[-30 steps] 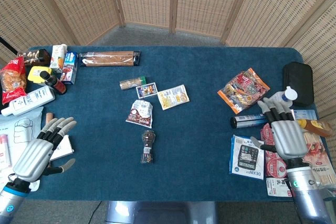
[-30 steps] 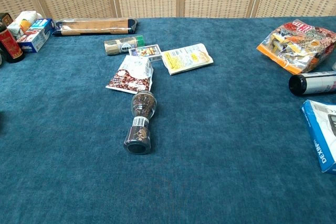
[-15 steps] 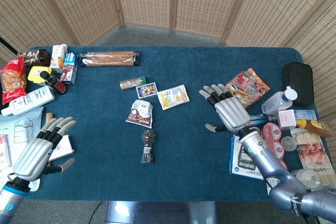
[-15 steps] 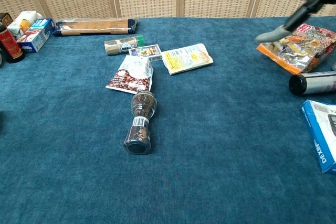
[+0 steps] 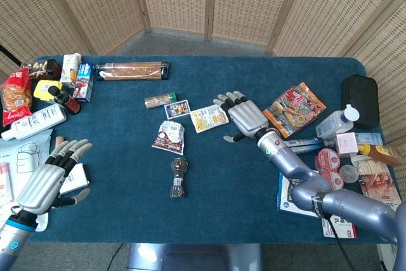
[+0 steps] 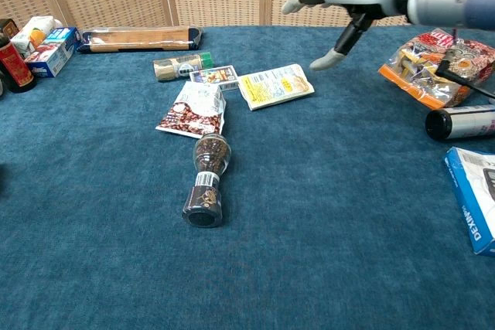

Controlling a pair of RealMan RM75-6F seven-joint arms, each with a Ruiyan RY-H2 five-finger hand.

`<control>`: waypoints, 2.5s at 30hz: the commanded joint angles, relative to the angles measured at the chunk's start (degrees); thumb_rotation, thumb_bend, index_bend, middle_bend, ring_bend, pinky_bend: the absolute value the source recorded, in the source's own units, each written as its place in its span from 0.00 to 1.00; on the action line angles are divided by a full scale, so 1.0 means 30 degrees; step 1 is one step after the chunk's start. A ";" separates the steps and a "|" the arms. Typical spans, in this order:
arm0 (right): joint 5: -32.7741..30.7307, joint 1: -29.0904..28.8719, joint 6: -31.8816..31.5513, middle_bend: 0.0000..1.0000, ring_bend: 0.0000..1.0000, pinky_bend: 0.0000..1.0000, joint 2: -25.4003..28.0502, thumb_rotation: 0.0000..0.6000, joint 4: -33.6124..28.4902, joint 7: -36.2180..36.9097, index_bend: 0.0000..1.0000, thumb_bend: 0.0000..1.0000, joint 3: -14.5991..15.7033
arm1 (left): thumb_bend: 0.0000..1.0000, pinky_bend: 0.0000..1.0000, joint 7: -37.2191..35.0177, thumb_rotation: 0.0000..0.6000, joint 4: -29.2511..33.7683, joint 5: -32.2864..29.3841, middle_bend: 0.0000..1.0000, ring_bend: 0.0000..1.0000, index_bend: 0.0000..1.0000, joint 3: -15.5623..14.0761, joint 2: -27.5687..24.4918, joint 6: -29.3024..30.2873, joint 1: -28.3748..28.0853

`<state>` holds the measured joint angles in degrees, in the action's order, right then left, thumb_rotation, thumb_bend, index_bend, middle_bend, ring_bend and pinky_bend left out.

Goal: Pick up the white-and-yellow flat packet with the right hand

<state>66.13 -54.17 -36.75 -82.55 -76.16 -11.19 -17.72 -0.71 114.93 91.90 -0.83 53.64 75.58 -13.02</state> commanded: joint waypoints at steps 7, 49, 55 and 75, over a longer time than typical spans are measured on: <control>-0.0155 -0.2898 0.3429 0.00 0.00 0.00 -0.2892 0.83 0.4937 0.1104 0.00 0.26 0.0504 | 0.30 0.00 0.0015 1.00 -0.0029 -0.0192 0.00 0.00 0.00 0.0037 -0.0094 -0.0046 -0.0026; 0.5226 -0.5475 0.5099 0.49 0.53 0.61 -0.8139 1.00 1.4765 0.9241 0.36 0.32 0.3148 | 0.30 0.00 -0.0335 1.00 -0.0339 -0.1016 0.00 0.00 0.00 0.0244 -0.0477 -0.0094 0.0027; 0.5920 -0.5163 0.3978 0.80 0.84 0.92 -0.7915 1.00 1.4676 1.0818 0.57 0.33 0.3560 | 0.30 0.00 -0.0446 1.00 -0.0467 -0.0982 0.00 0.00 0.00 0.0198 -0.0356 -0.0185 0.0011; 0.3914 -0.3627 0.0999 0.89 0.97 1.00 -0.1075 1.00 0.5598 0.8964 0.63 0.33 0.1763 | 0.30 0.00 -0.0770 1.00 -0.0613 0.0003 0.00 0.00 0.00 -0.0120 -0.0251 0.0132 0.0164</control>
<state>80.75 -65.98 -32.46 -90.53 -53.46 19.45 -10.17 -2.92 113.08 91.68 -1.03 52.92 75.79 -12.68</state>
